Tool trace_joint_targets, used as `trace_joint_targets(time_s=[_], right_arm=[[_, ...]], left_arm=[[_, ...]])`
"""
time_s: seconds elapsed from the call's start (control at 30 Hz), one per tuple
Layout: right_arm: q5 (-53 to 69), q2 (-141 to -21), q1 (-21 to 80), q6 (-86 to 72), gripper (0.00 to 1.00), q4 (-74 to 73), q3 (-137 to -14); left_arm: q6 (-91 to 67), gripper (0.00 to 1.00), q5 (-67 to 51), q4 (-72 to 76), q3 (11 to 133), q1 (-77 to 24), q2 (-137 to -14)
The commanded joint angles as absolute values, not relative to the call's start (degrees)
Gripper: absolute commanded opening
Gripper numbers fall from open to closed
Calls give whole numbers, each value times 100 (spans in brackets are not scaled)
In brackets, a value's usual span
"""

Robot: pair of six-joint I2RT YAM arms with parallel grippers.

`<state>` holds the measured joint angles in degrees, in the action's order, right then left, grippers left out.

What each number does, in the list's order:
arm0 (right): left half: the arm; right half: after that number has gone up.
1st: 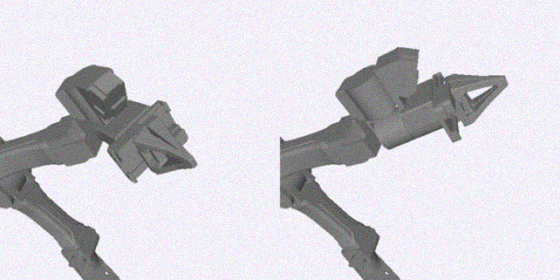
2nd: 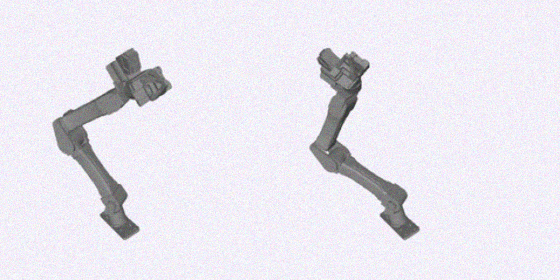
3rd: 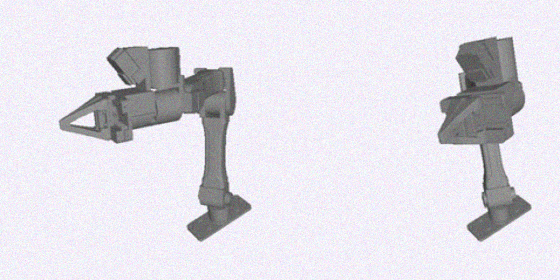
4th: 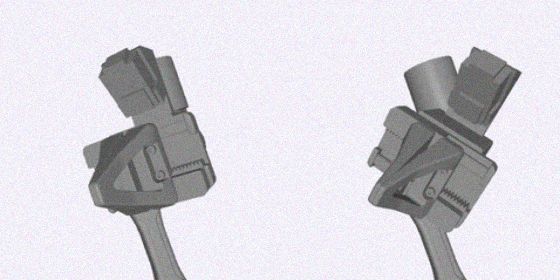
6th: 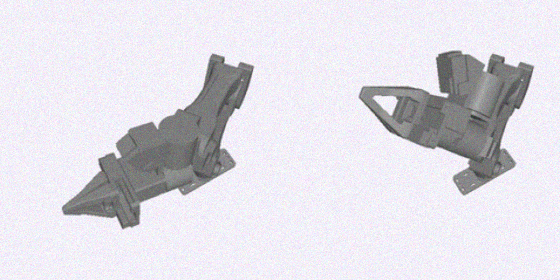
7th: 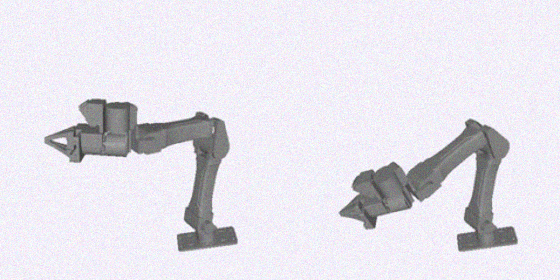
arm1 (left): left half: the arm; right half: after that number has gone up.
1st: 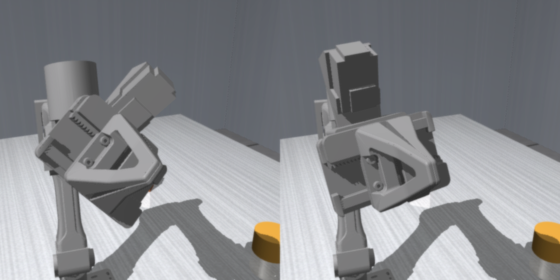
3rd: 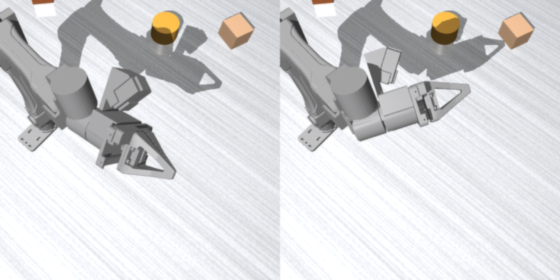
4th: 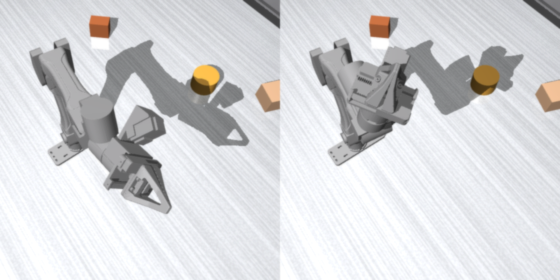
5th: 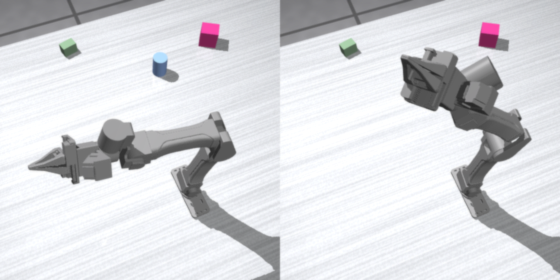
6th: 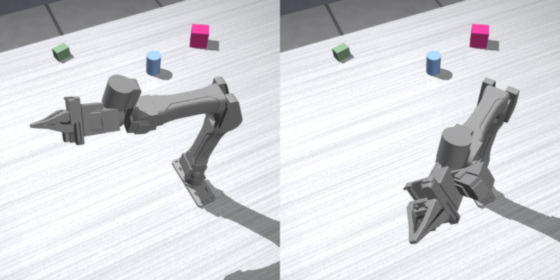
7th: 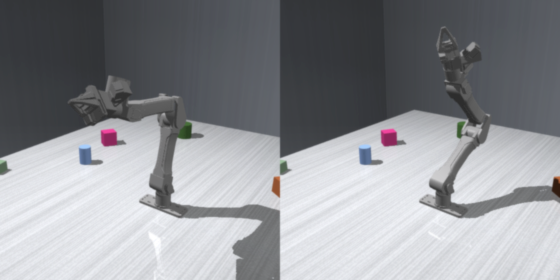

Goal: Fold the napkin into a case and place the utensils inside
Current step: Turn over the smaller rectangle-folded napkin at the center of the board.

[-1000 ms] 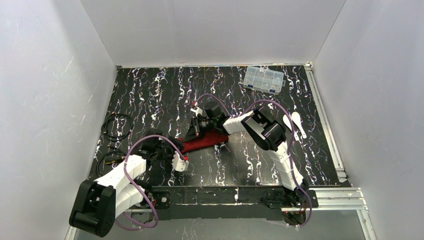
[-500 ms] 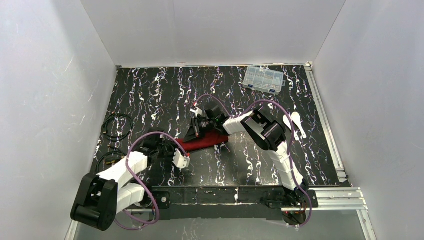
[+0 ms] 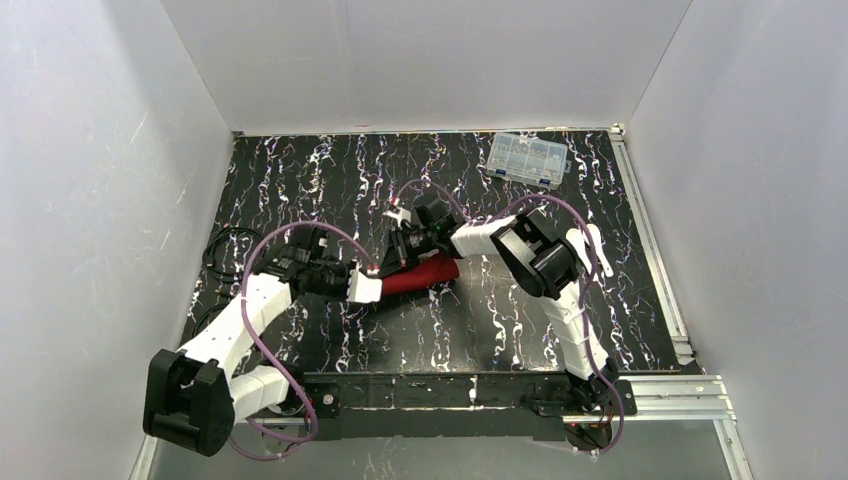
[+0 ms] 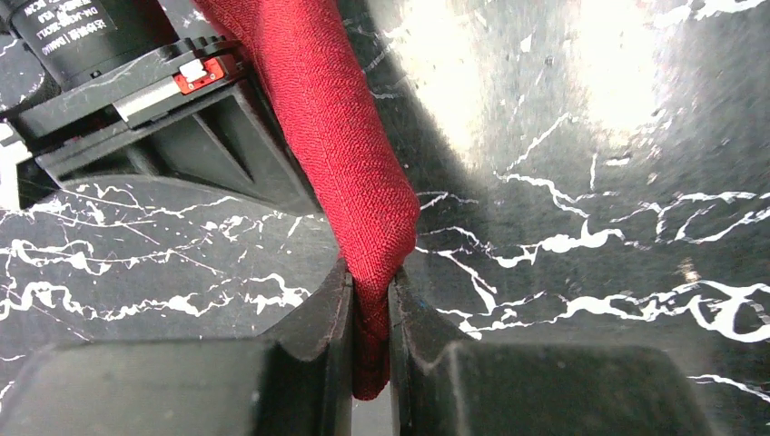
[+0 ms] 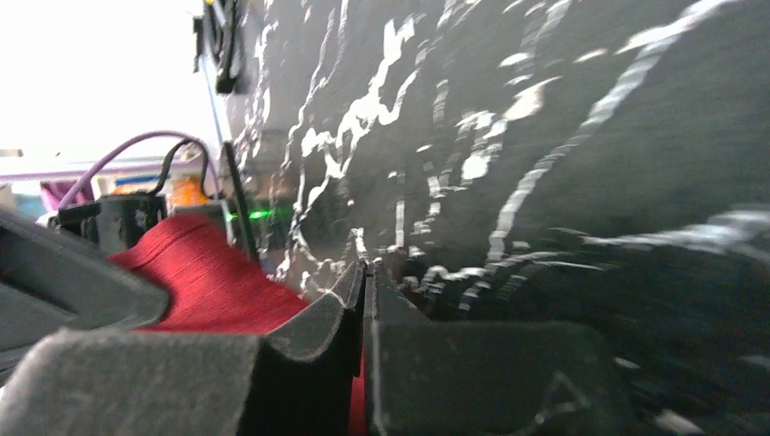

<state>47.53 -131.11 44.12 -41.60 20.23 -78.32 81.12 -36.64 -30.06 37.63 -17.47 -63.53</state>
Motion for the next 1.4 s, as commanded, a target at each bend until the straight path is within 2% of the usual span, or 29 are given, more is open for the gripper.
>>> trace_joint_targets(time_s=[0.0,0.13,0.3,0.47,0.67,0.8,0.93,1.13,1.27,1.37], right_arm=[[4236,-12692,4072,-2592,11,413,-8520],[4037,-12751,4014,-1609,5,-797,-8665],[4134,-12090,3693,-1676,3,-482,-7583],[3662,-11063,2981,-1824,3,-392,-6522],[3145,-10052,2456,-1721,4,-616,-6281],[3247,-10237,2437,-1567,4,-935,-6645],[3778,-10498,2485,-1757,4,-514,-6749],[4648,-11311,3108,-1233,3,-1022,-7513],[5305,-11471,3217,-1196,1,-669,-7151],[5480,-11630,3222,-806,1,-1040,-7181]], left_arm=[[7223,0,-4427,-4042,4488,-1775,-6423],[6397,0,-4748,-4515,4987,-1774,-6572],[5340,0,-5444,-4973,5273,-1770,-6981],[4724,0,-6185,-5653,5468,-1760,-7677],[3836,0,-6996,-5424,5428,-1730,-8172],[3642,0,-7347,-5281,5797,-1807,-8178],[3725,0,-7582,-5375,6090,-1946,-8115],[3753,0,-7559,-5344,6166,-2033,-8116],[3940,0,-7364,-5344,6104,-1957,-8090],[4102,0,-7232,-5384,6131,-1746,-8209]])
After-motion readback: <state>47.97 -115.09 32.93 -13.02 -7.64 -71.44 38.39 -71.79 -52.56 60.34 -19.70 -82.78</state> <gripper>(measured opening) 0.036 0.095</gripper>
